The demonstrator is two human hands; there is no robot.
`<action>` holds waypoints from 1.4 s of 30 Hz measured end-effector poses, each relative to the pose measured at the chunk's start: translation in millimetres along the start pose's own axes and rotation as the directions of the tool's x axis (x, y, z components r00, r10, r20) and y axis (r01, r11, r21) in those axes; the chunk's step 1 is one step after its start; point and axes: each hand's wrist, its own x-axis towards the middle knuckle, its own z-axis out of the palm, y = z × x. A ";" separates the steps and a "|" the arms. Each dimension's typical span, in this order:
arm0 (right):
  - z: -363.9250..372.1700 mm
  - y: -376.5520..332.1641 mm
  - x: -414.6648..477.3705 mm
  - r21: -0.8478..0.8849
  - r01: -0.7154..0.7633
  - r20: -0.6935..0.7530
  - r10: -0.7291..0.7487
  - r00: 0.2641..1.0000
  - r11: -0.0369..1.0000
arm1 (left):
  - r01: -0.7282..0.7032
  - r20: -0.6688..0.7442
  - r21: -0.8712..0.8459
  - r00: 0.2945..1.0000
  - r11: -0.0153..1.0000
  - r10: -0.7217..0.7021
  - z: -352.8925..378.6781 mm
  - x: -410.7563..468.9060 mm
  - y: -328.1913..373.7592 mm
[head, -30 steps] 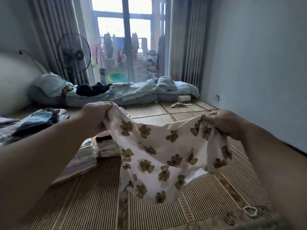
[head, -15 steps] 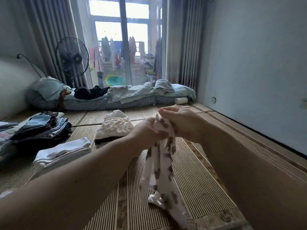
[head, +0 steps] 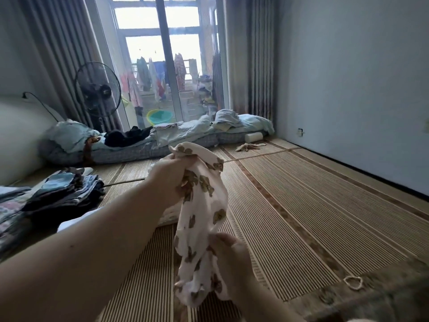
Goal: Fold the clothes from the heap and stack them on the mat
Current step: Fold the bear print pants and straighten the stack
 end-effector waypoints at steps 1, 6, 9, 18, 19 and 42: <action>-2.0 -7.8 3.4 0.028 0.032 -0.001 -0.032 0.999 0.999 | 0.003 -0.008 -0.012 1.000 1.000 -0.003 -9.4 2.3 2.0; -17.2 -61.6 16.2 -0.002 0.157 0.017 -0.157 0.988 0.988 | 0.019 -0.090 0.003 0.996 1.000 -0.019 -59.5 11.1 4.1; -20.3 -92.2 15.1 -0.157 0.237 0.112 -0.221 0.969 0.959 | 0.065 -0.164 0.082 0.985 0.994 -0.051 -85.5 13.8 0.3; -0.4 -151.1 16.3 -0.543 0.418 0.399 -0.214 0.892 0.728 | -0.156 0.457 0.602 0.872 0.783 -0.178 -52.6 -9.4 -2.3; 0.8 -151.4 17.2 -0.564 0.434 0.410 -0.218 0.886 0.703 | -0.169 0.547 0.559 0.811 0.812 -0.207 -42.4 -11.8 -4.7; 10.3 -194.8 10.3 0.060 0.061 0.325 -0.077 0.942 0.996 | -0.423 0.151 0.563 0.897 0.710 0.414 6.5 -30.9 -26.2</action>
